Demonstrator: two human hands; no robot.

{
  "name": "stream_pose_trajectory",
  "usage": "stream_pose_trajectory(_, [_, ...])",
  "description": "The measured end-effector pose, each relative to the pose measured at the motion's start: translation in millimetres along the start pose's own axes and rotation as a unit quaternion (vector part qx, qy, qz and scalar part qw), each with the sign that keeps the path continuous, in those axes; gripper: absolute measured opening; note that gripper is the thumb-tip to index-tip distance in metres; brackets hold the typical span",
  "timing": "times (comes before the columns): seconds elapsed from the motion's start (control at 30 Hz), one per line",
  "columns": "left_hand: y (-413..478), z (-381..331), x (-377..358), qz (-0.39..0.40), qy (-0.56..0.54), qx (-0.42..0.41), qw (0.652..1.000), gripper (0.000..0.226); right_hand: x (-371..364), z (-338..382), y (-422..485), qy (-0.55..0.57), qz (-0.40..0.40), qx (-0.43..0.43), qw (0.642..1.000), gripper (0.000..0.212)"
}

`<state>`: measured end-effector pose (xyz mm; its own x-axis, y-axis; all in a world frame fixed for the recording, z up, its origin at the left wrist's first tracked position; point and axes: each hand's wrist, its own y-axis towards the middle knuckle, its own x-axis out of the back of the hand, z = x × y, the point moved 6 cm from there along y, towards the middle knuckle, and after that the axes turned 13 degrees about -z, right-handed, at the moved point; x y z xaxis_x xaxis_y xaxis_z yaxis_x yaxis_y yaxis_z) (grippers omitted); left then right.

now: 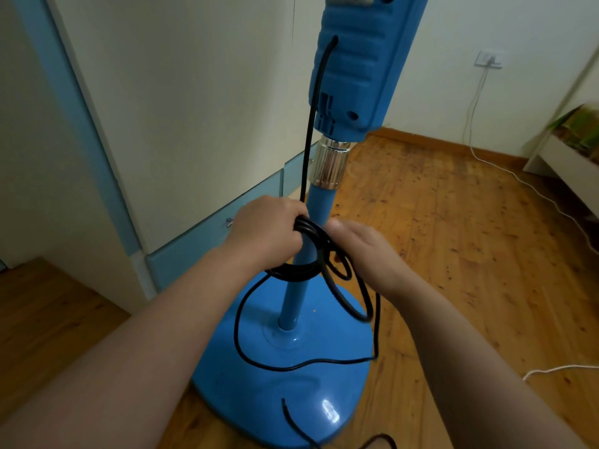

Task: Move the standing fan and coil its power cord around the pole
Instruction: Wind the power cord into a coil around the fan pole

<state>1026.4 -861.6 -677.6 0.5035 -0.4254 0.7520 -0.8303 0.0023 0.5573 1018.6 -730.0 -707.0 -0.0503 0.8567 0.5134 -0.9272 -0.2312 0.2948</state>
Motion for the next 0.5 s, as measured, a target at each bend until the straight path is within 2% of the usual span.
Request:
stream_pose_trajectory(0.07, [1,12,5,-0.038,-0.034,0.056,0.997,0.028,11,-9,1,0.065,-0.018,-0.05,0.996,0.054])
stream_pose_trajectory(0.17, [1,20,10,-0.085,-0.054,0.086,0.991,0.027,17,-15,0,0.114,-0.023,-0.082,0.99,0.044])
stream_pose_trajectory(0.3, [-2,20,7,-0.106,-0.087,0.104,0.985,0.026,19,-15,-1,0.085,-0.098,-0.092,0.987,0.026])
stream_pose_trajectory(0.5, [-9,28,8,-0.156,-0.125,0.1,0.975,0.027,29,-17,0,0.047,-0.174,-0.083,0.98,0.022])
